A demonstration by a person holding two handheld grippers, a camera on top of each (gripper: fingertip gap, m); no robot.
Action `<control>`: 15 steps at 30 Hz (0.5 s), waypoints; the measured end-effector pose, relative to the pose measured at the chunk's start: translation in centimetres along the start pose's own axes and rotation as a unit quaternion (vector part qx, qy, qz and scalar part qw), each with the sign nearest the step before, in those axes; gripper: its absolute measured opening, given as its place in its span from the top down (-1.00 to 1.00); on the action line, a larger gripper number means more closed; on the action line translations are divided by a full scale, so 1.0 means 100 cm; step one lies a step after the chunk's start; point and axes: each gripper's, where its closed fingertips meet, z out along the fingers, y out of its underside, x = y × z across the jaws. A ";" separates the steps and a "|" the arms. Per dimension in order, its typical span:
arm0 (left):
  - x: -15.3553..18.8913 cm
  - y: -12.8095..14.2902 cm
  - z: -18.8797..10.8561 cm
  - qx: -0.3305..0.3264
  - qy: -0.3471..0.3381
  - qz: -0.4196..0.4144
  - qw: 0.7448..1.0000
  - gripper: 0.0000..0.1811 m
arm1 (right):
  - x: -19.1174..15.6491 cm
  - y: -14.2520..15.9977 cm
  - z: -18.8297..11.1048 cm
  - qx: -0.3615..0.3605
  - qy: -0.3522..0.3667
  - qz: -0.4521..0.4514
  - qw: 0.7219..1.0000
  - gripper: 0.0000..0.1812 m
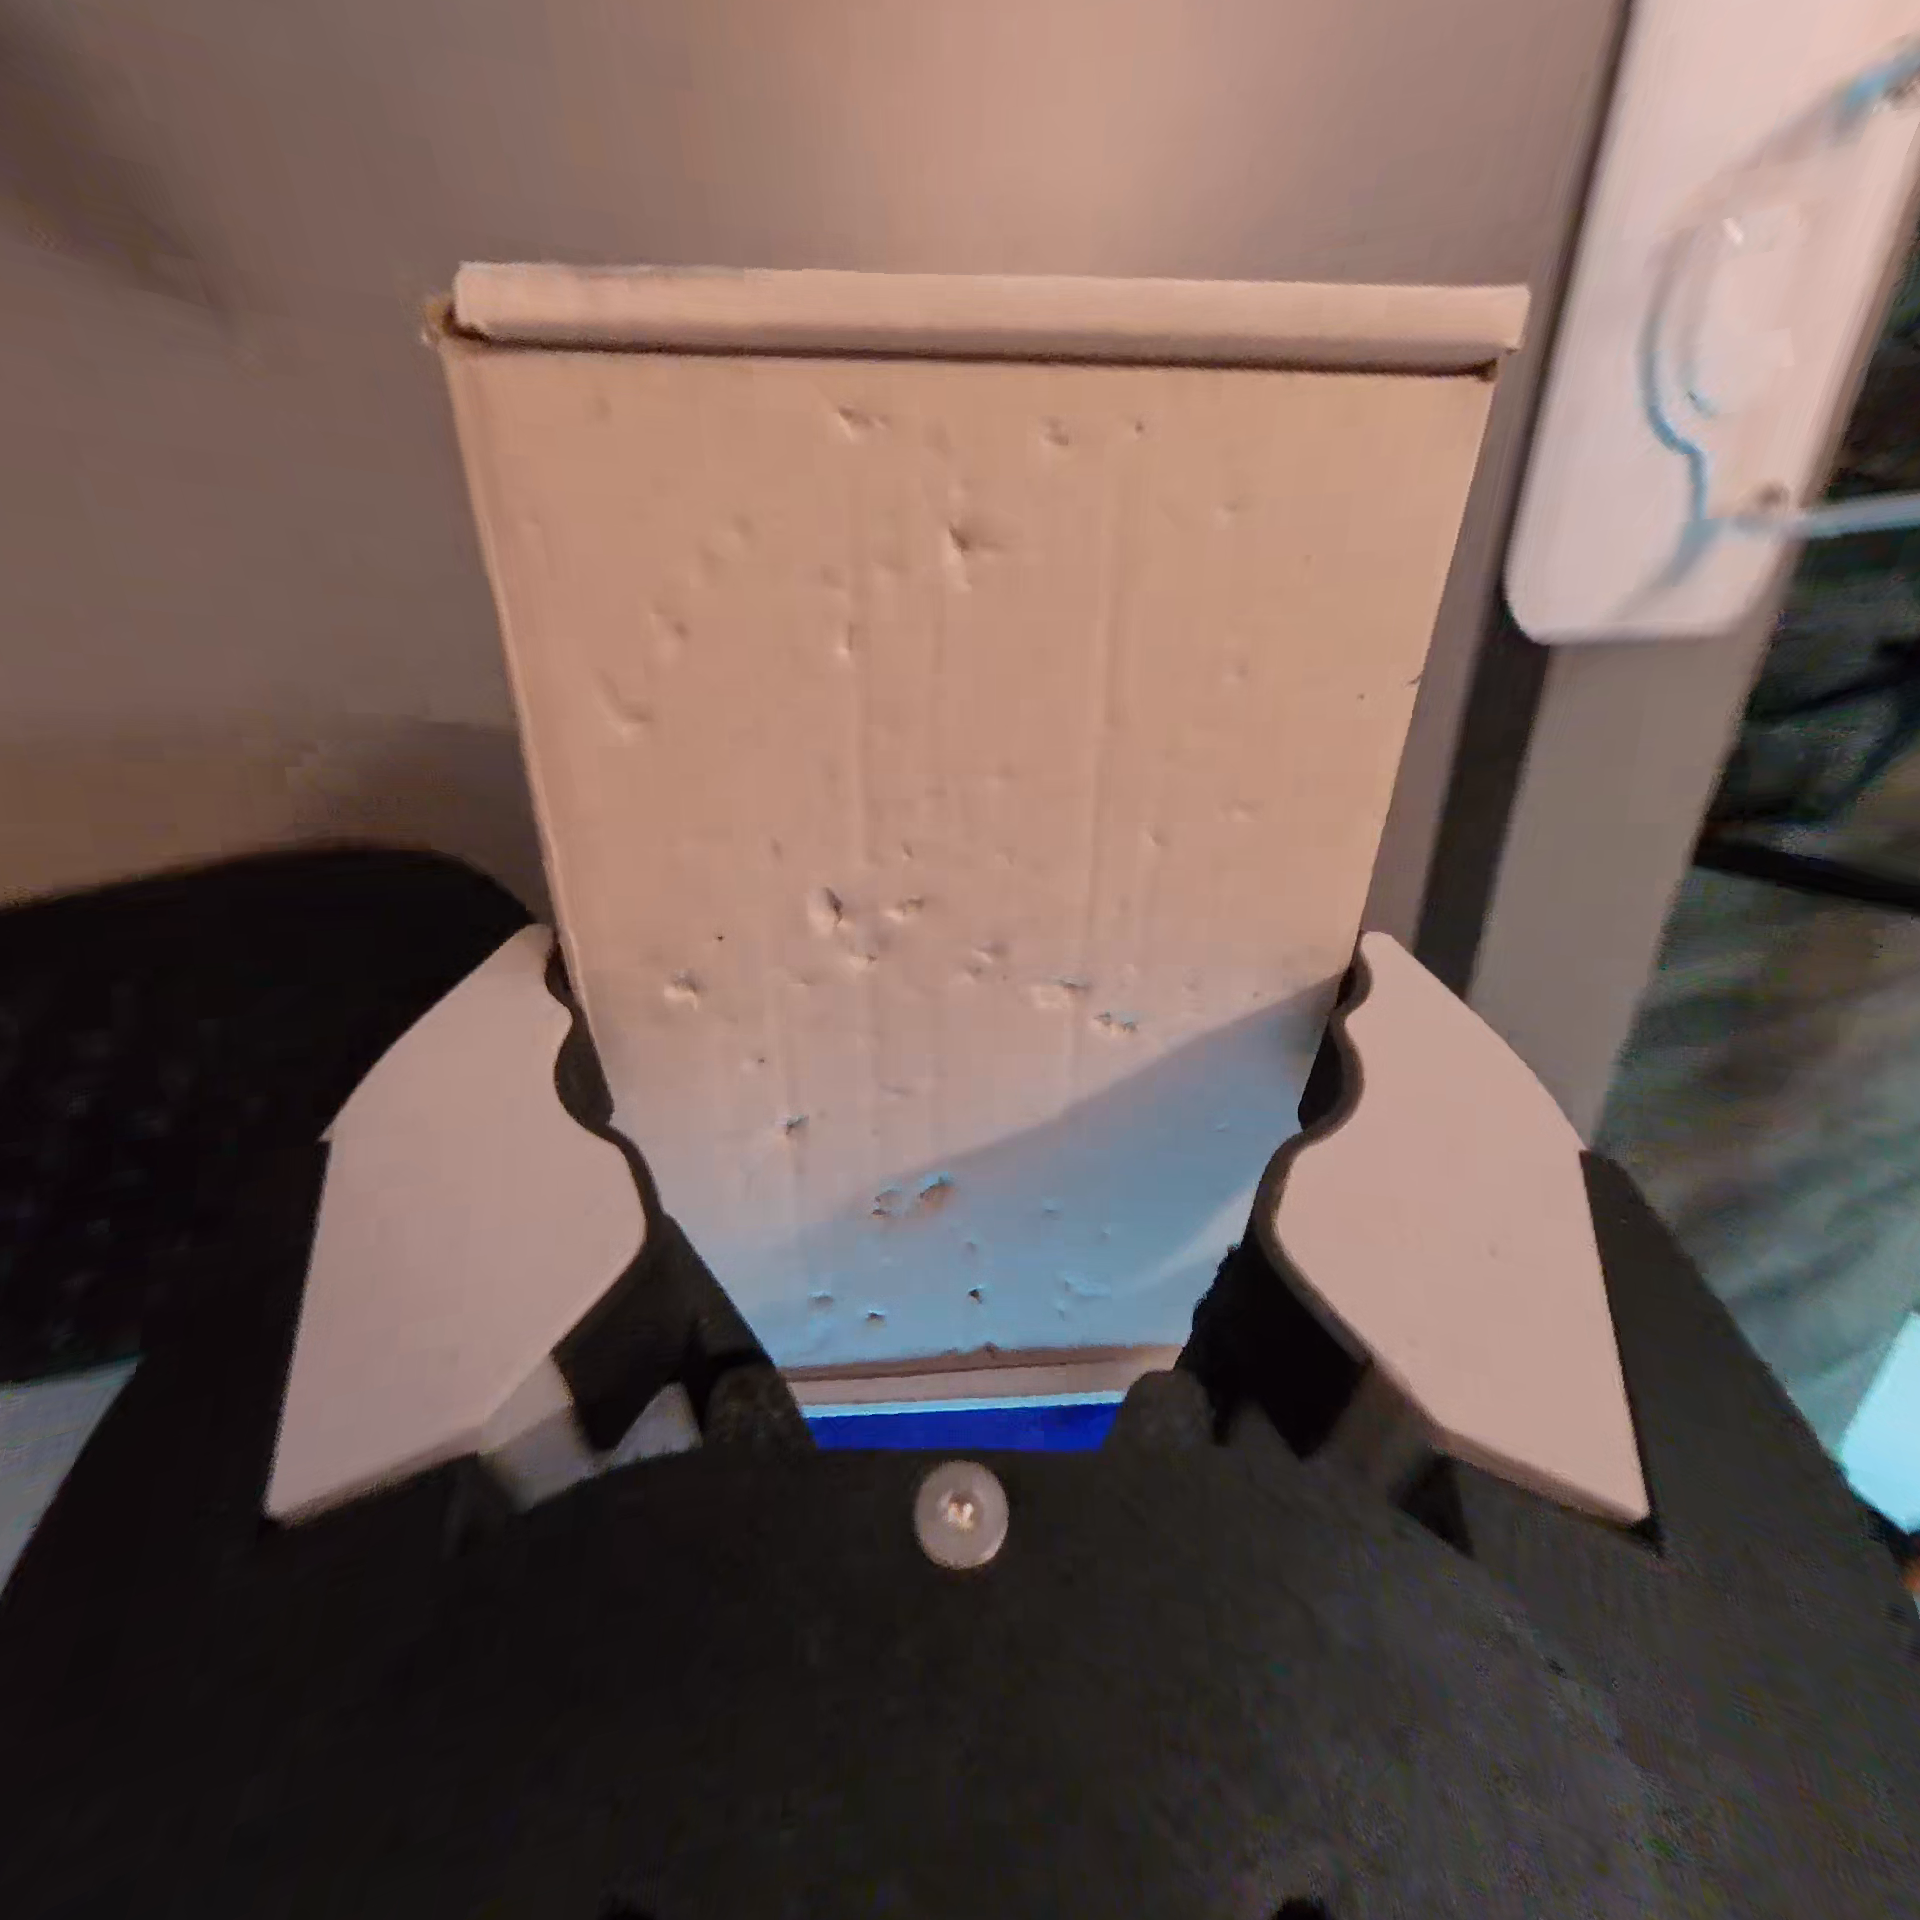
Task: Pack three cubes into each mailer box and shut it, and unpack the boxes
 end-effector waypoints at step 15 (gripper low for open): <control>0.001 0.002 0.002 -0.003 -0.004 0.019 1.000 -0.21 | 0.031 0.214 -0.065 -0.142 0.112 0.098 0.979 -0.45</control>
